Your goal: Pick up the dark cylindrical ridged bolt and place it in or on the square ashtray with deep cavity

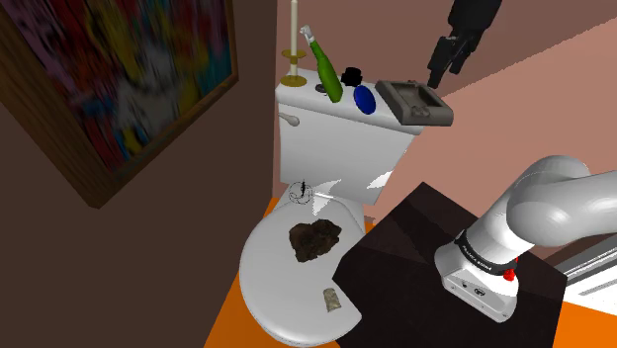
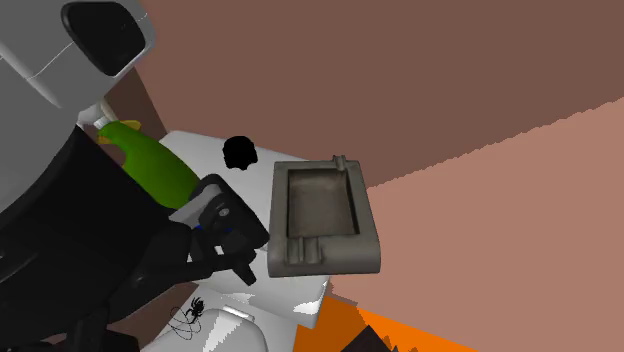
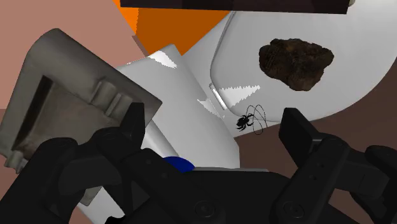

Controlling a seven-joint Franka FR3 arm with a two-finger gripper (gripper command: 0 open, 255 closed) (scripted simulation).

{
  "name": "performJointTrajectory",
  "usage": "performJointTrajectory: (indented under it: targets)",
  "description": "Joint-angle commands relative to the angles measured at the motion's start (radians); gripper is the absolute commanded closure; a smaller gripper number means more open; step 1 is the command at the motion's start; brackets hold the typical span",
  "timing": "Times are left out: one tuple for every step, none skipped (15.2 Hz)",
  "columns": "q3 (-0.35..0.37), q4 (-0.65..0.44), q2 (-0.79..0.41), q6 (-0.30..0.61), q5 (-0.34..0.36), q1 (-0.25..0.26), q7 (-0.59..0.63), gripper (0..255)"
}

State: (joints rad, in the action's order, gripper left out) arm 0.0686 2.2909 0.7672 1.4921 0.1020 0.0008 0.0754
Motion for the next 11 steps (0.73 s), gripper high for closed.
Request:
performJointTrajectory:
  targets:
    - [0.000, 0.000, 0.000, 0.000, 0.000, 0.000, 0.000, 0]
    - [-0.008, -0.007, -0.031, 0.026, 0.002, -0.006, 0.000, 0]
    - [-0.016, -0.015, -0.063, 0.051, 0.004, -0.012, 0.001, 0]
    - [-0.024, -0.025, -0.096, 0.076, 0.006, -0.018, 0.001, 0]
    - [-0.032, -0.036, -0.129, 0.099, 0.007, -0.024, 0.001, 0]
    - [-0.040, -0.048, -0.162, 0.122, 0.008, -0.030, 0.001, 0]
    - [-0.048, -0.062, -0.196, 0.144, 0.009, -0.035, 0.001, 0]
    - [-0.056, -0.076, -0.230, 0.165, 0.009, -0.039, 0.001, 0]
    - [-0.064, -0.092, -0.264, 0.185, 0.009, -0.044, 0.000, 0]
    - [-0.071, -0.110, -0.299, 0.204, 0.008, -0.049, -0.001, 0]
    - [-0.079, -0.128, -0.334, 0.222, 0.006, -0.054, -0.002, 0]
